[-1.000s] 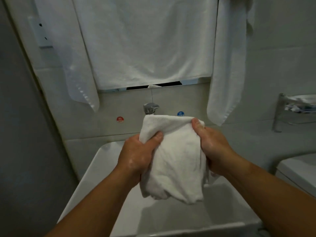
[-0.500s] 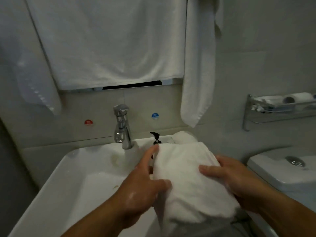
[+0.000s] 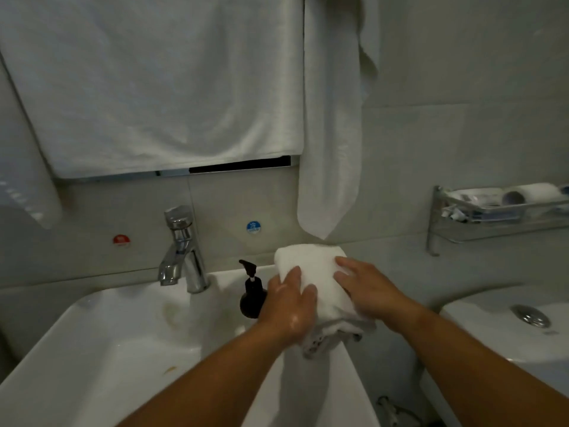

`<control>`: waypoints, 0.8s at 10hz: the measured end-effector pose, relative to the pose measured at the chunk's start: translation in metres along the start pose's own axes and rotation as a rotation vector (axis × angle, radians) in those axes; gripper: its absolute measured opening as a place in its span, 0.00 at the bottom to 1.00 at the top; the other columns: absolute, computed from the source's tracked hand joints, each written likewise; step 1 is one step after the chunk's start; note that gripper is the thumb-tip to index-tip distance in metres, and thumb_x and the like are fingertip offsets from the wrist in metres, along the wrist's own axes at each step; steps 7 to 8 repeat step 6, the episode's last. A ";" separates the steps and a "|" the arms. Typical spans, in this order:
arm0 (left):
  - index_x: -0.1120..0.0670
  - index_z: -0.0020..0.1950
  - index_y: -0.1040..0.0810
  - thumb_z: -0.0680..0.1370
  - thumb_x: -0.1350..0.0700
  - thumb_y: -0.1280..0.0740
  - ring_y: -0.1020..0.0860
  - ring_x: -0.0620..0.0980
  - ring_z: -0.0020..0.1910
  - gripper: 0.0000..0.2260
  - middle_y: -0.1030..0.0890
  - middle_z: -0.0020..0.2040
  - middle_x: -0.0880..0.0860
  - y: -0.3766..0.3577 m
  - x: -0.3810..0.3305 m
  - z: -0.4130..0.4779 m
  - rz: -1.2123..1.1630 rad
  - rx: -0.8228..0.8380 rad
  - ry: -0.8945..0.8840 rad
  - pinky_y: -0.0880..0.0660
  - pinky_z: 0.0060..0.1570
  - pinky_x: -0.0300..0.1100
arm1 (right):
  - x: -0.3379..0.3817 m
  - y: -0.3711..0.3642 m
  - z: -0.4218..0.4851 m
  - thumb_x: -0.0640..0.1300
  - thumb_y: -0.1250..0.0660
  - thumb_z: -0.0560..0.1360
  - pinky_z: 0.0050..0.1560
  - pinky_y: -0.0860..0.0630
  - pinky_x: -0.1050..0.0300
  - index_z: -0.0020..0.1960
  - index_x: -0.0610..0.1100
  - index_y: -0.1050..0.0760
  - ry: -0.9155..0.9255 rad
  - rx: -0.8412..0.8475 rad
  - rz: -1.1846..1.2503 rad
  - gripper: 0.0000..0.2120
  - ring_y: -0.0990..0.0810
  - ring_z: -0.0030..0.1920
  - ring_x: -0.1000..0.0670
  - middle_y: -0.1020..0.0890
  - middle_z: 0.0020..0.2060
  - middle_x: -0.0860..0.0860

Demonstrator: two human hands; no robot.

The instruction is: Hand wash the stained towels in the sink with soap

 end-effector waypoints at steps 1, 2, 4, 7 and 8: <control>0.50 0.83 0.50 0.86 0.44 0.48 0.45 0.56 0.80 0.27 0.50 0.82 0.55 -0.008 0.001 0.002 0.055 -0.037 -0.027 0.44 0.77 0.46 | -0.004 -0.008 0.002 0.52 0.42 0.85 0.72 0.39 0.58 0.78 0.51 0.34 0.009 0.005 0.019 0.23 0.32 0.75 0.46 0.32 0.77 0.48; 0.51 0.83 0.52 0.86 0.46 0.49 0.45 0.57 0.80 0.27 0.51 0.82 0.56 -0.010 0.004 0.015 0.031 -0.079 0.019 0.44 0.78 0.49 | -0.003 -0.010 0.013 0.51 0.43 0.85 0.73 0.38 0.55 0.78 0.49 0.34 0.007 -0.058 -0.001 0.23 0.32 0.75 0.45 0.31 0.77 0.47; 0.50 0.83 0.51 0.86 0.46 0.50 0.50 0.60 0.80 0.26 0.55 0.83 0.59 -0.016 0.016 0.021 0.013 0.000 0.076 0.46 0.78 0.51 | -0.012 -0.027 0.014 0.52 0.45 0.86 0.70 0.36 0.57 0.78 0.49 0.34 -0.026 -0.027 0.169 0.22 0.29 0.72 0.46 0.29 0.75 0.48; 0.43 0.79 0.38 0.80 0.38 0.36 0.26 0.50 0.67 0.29 0.28 0.73 0.49 0.018 0.047 -0.029 -0.010 0.168 0.021 0.28 0.65 0.43 | 0.062 -0.012 -0.063 0.57 0.41 0.75 0.57 0.23 0.50 0.60 0.50 0.22 0.447 -0.412 -0.328 0.19 0.23 0.56 0.47 0.22 0.59 0.50; 0.43 0.79 0.38 0.80 0.38 0.36 0.26 0.50 0.67 0.29 0.28 0.73 0.49 0.018 0.047 -0.029 -0.010 0.168 0.021 0.28 0.65 0.43 | 0.062 -0.012 -0.063 0.57 0.41 0.75 0.57 0.23 0.50 0.60 0.50 0.22 0.447 -0.412 -0.328 0.19 0.23 0.56 0.47 0.22 0.59 0.50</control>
Point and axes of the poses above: each hand's wrist, its own z-axis towards the middle knuckle, its own y-axis out of the back of the hand, x = y × z, the point moved 10 cm from there along z, towards the middle knuckle
